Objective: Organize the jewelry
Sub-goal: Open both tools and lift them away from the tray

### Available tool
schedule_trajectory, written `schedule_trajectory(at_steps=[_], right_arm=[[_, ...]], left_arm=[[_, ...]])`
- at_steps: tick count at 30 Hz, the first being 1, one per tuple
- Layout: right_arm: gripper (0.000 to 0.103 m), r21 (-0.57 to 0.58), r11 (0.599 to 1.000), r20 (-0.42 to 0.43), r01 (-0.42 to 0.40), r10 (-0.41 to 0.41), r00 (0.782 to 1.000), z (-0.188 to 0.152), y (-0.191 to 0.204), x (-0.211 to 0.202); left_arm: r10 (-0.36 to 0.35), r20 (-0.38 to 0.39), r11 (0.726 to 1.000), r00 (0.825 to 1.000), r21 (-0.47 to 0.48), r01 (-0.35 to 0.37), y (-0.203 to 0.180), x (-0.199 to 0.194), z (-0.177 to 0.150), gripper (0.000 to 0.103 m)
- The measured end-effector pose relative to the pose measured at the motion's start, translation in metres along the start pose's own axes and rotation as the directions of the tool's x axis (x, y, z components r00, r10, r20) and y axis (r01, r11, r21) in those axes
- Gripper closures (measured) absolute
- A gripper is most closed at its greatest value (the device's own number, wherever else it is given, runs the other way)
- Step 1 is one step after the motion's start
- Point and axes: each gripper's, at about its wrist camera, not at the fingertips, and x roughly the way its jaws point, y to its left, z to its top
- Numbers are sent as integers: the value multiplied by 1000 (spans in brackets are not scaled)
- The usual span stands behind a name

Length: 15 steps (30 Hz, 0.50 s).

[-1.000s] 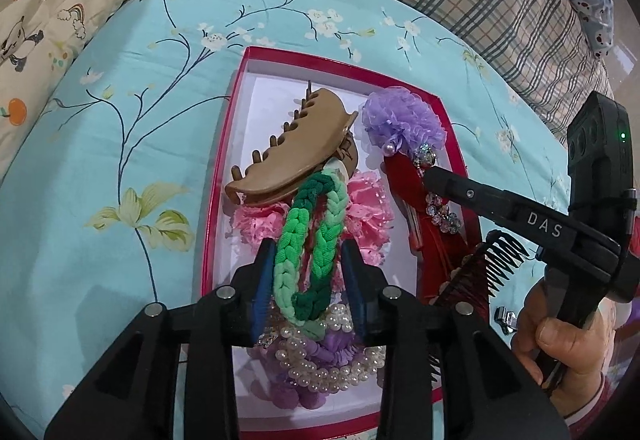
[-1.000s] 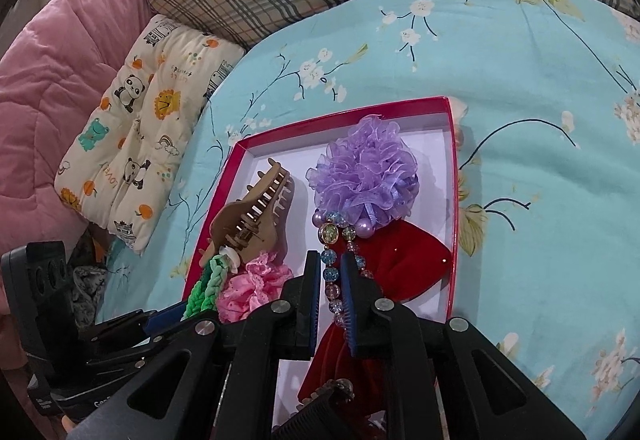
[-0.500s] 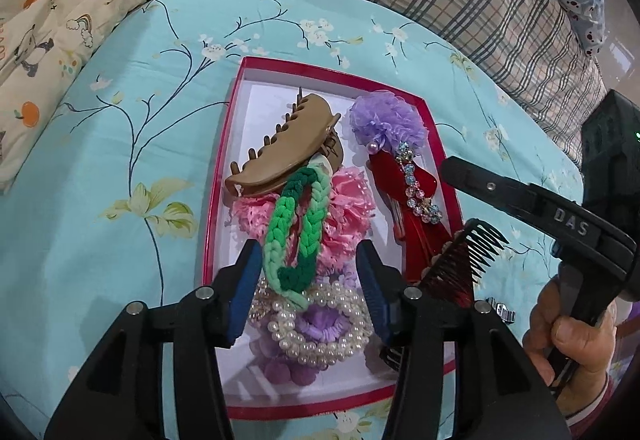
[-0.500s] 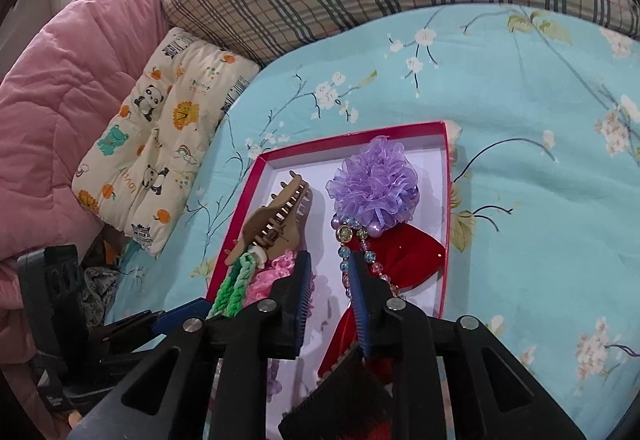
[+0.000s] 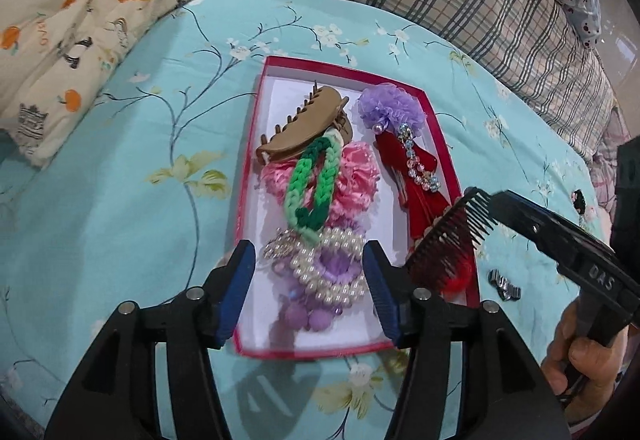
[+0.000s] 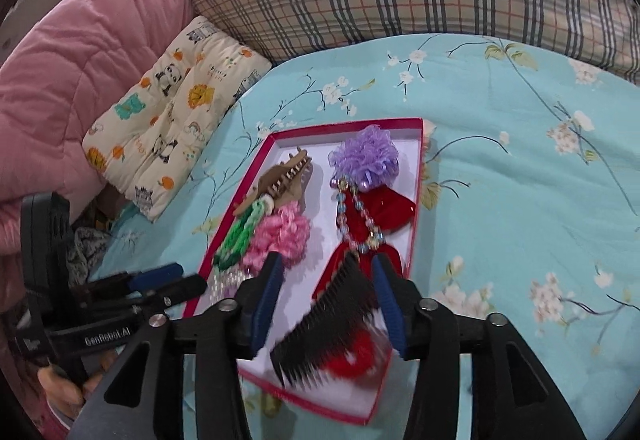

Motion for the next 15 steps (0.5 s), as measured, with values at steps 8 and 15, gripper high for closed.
schedule_trajectory(at_steps=[8,15], right_arm=[[32,-76,996,5,44,-44,999,-22,16,-28],[28,-93,994,-2,55,-56,998,-39,23,-42]], left_arm=[[63,23,998,998,12,-63,0,-25,-18,32],[91,38,996,995,15,-92,1,-42,-32,22]])
